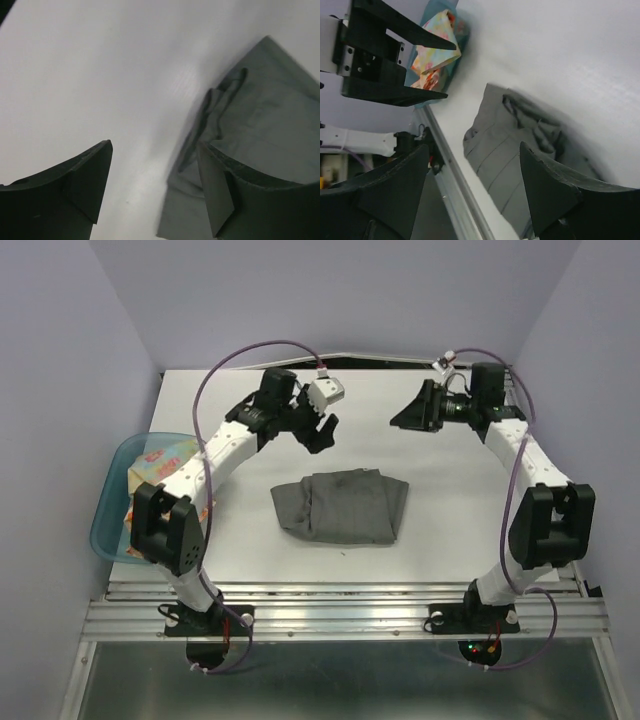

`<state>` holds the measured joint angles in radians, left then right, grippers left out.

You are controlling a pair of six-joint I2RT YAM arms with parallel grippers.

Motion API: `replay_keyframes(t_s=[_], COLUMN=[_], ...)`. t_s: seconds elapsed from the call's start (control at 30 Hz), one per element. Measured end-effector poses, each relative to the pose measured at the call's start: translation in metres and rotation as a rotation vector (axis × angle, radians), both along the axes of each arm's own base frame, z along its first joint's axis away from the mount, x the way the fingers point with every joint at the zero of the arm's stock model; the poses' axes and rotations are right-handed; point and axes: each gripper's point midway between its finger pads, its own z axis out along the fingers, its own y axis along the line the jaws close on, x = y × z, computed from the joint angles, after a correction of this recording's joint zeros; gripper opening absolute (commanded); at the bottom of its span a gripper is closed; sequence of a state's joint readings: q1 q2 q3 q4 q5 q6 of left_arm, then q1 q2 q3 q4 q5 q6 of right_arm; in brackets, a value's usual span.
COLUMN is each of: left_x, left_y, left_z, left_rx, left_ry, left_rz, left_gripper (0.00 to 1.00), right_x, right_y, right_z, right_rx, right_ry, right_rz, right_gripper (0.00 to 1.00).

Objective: Fold and stack the skirts
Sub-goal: Fold the skirt, then neatly place the folded skirt to the corner

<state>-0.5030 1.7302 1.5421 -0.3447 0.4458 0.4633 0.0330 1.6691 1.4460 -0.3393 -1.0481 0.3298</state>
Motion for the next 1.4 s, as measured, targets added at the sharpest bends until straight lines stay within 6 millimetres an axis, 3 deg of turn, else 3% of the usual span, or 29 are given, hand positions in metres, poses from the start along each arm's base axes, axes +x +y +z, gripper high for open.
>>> replay_keyframes(t_s=[0.07,0.17,0.2,0.23,0.37,0.43,0.57,0.63,0.77,0.93,1.03,1.1,1.17,1.2,1.23,1.3,1.4], left_x=[-0.040,-0.087,-0.100,-0.118,-0.143,-0.140,-0.123,-0.107,-0.069,-0.040,-0.022,-0.010,0.001,0.004,0.006,0.006,0.006], left_y=[-0.005,-0.011,-0.013,-0.014,-0.012,-0.011,-0.009,-0.011,-0.017,-0.018,-0.011,-0.005,0.007,0.014,0.025,0.045,0.075], left_z=[0.006,-0.008,-0.020,-0.044,-0.117,-0.143,-0.161,-0.160,-0.154,-0.134,-0.099,-0.066,-0.017,0.005,0.026,0.060,0.095], left_rx=[-0.148,-0.299,-0.325,-0.352,-0.327,-0.319,-0.358,-0.378,-0.398,-0.382,-0.363,-0.365,-0.393,-0.405,-0.417,-0.438,-0.450], left_ry=[0.136,0.326,0.403,0.537,0.847,0.940,1.044,1.049,0.966,0.811,0.670,0.564,0.426,0.366,0.309,0.217,0.111], left_rz=[-0.033,-0.070,-0.072,-0.066,0.031,0.094,0.166,0.180,0.197,0.234,0.268,0.291,0.310,0.326,0.342,0.377,0.437], left_gripper=[0.73,0.70,0.69,0.69,0.69,0.68,0.66,0.66,0.75,0.86,0.98,0.99,0.99,0.99,0.99,0.99,0.99], right_x=[-0.025,-0.061,-0.081,-0.098,-0.137,-0.135,-0.119,-0.109,-0.061,-0.022,-0.019,-0.016,-0.021,-0.019,-0.032,-0.047,-0.068], right_y=[0.009,0.037,0.051,0.064,0.086,0.086,0.075,0.070,0.056,0.038,0.029,0.027,0.039,0.038,0.061,0.086,0.119], right_z=[-0.021,-0.063,-0.083,-0.099,-0.146,-0.169,-0.213,-0.217,-0.212,-0.201,-0.185,-0.163,-0.132,-0.130,-0.107,-0.093,-0.106], right_rx=[0.036,0.058,0.055,0.051,0.021,0.002,-0.031,-0.027,-0.076,-0.198,-0.281,-0.344,-0.405,-0.431,-0.448,-0.490,-0.552], right_ry=[0.084,0.231,0.302,0.366,0.531,0.588,0.685,0.701,0.596,0.450,0.387,0.297,0.166,0.140,0.049,-0.041,-0.070], right_rz=[0.040,0.137,0.189,0.234,0.325,0.311,0.250,0.235,0.163,0.051,-0.010,-0.053,-0.074,-0.094,-0.065,-0.045,0.010], right_gripper=[0.79,0.79,0.80,0.80,0.79,0.79,0.78,0.77,0.77,0.81,0.82,0.83,0.83,0.82,0.82,0.81,0.80])
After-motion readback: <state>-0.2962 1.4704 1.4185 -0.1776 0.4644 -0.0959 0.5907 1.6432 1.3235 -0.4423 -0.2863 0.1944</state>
